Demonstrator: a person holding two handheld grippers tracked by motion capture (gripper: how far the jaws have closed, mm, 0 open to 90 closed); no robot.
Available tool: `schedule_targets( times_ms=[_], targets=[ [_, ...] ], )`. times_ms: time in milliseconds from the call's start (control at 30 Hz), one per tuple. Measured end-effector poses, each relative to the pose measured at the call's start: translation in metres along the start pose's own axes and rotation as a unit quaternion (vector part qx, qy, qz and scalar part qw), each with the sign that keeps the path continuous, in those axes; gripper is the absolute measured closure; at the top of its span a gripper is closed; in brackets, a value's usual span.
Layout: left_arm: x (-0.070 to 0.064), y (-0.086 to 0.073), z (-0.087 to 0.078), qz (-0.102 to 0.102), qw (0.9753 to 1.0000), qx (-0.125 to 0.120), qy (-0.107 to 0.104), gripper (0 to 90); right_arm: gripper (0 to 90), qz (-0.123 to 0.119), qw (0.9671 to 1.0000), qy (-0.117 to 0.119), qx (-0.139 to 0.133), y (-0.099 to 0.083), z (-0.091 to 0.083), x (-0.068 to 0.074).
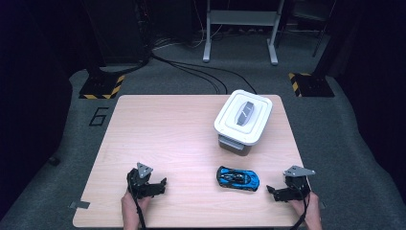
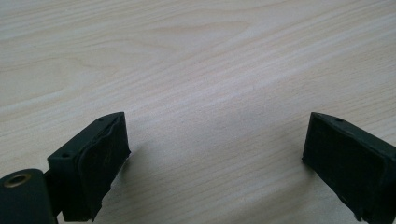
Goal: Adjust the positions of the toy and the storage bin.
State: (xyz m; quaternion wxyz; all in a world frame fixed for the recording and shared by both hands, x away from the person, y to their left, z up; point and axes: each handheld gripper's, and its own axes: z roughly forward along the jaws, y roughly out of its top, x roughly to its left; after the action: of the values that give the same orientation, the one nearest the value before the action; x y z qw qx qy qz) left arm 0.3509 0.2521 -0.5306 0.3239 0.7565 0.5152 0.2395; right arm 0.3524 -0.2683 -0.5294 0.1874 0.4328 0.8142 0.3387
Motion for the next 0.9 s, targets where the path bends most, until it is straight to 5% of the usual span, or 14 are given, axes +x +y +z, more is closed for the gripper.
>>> schedule_targets(
  times_ms=[900],
  targets=[
    [0.0017,0.0003,0.0016,-0.012,0.9999,0.0,-0.008,7.4,0.0,0.004,1.0,-0.002,0.002,0.0017,0.0015,0.0008]
  ],
)
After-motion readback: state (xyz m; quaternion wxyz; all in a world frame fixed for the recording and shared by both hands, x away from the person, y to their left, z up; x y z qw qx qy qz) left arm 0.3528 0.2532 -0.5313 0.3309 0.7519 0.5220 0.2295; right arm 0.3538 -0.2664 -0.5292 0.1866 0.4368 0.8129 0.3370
